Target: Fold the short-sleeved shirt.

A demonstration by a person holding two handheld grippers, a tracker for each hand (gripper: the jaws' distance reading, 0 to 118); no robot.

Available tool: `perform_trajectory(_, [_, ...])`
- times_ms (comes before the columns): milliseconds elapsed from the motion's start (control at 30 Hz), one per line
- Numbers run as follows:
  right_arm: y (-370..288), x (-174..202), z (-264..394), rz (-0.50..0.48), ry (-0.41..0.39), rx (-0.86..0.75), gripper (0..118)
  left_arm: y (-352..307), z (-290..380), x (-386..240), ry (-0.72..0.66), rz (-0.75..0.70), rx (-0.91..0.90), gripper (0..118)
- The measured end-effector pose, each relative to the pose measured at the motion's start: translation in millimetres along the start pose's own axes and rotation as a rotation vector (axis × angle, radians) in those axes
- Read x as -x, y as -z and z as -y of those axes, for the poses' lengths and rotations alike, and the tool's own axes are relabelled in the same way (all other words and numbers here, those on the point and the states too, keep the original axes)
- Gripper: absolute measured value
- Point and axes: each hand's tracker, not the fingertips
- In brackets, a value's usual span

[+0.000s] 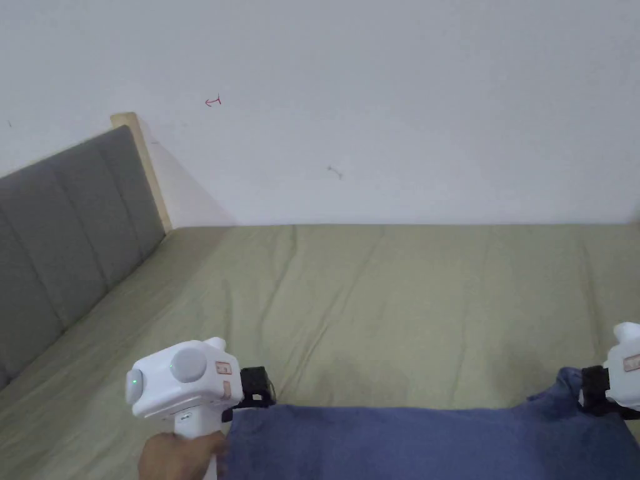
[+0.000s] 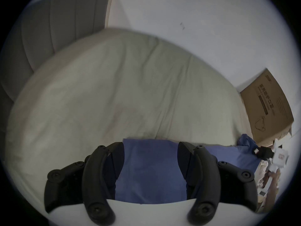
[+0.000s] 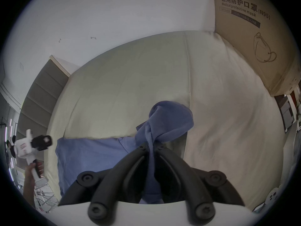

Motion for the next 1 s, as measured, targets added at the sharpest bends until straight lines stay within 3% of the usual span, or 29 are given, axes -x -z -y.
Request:
perform_trajectory(100, [2.1,-0.4,-0.3,0.006,-0.010,0.007,4,26.5,3.3,-8.0,0.056,-0.155,0.094,72])
perform_trajectory(167, [2.9,0.1,1.0,0.005,-0.015,0.015,4,31.0,9.8,-12.7,0.070,-0.155,0.082,61])
perform_trajectory(200, [3.5,1.0,2.4,0.002,-0.017,0.017,4,26.5,16.3,-18.8,0.112,-0.196,0.054,45])
perform_trajectory(267, [6.3,4.1,6.1,-0.001,-0.028,0.025,4,28.2,12.7,-24.2,0.177,-0.250,0.064,2])
perform_trajectory(433, [-7.9,12.7,9.8,-0.026,-0.044,-0.006,4,12.2,2.0,-25.3,0.158,-0.181,0.002,2])
perform_trajectory(533, [-30.0,16.7,2.0,-0.011,-0.094,-0.081,4,-15.4,-8.3,-25.6,0.182,-0.103,-0.058,2])
perform_trajectory(700, [-98.6,26.2,-5.6,-0.067,-0.085,-0.142,4,-109.5,-13.8,-63.3,0.293,-0.069,-0.168,2])
perform_trajectory(1000, [-260.0,57.4,-7.9,-0.070,-0.150,-0.355,4,-278.4,-26.2,-91.3,0.328,-0.058,-0.368,2])
